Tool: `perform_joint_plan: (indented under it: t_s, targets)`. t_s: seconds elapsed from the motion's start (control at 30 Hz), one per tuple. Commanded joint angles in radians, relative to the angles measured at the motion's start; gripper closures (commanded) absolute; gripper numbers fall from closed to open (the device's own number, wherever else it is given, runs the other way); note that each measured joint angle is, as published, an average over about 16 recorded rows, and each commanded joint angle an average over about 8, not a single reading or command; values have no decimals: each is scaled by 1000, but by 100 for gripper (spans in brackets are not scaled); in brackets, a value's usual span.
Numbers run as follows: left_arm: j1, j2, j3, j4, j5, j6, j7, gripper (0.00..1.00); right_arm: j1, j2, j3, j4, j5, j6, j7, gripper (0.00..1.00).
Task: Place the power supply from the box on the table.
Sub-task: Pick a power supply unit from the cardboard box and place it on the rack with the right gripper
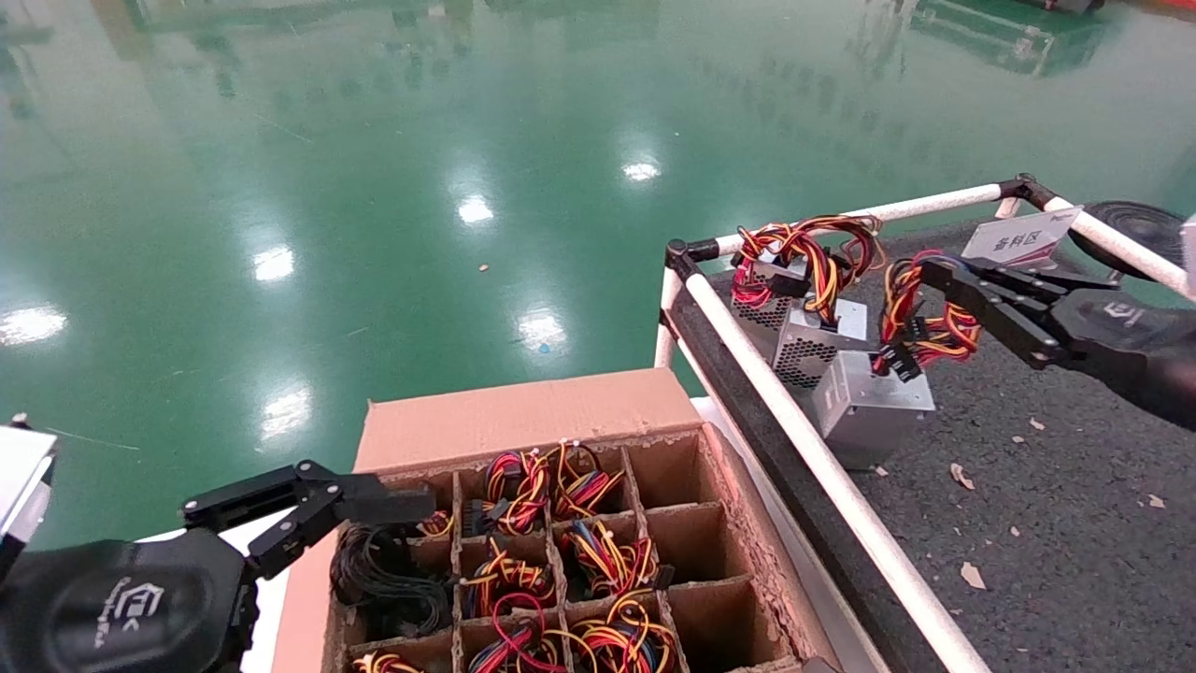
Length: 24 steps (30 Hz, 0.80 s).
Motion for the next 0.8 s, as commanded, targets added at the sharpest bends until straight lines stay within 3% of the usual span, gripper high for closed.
perform_joint_plan:
  t_s: [0.03,0.2,0.27,0.5,0.53,0.8]
  targets:
    - [0,0,0,0,0,0,0,0,11,-10,-5,-17,-8,8,-7,100]
    - [0,0,0,0,0,0,0,0,31,-27,-14,-58,-23,16,-26,100]
    - [0,0,0,0,0,0,0,0,39,-32,-19,-73,-31,20,-32,93]
    - [0,0,0,0,0,0,0,0,59,-44,-38,-102,-61,35,-49,9]
    - [0,0,0,0,0,0,0,0,60,-45,-40,-104,-63,36,-50,3]
    - [0,0,0,0,0,0,0,0,60,-45,-41,-104,-66,38,-49,0]
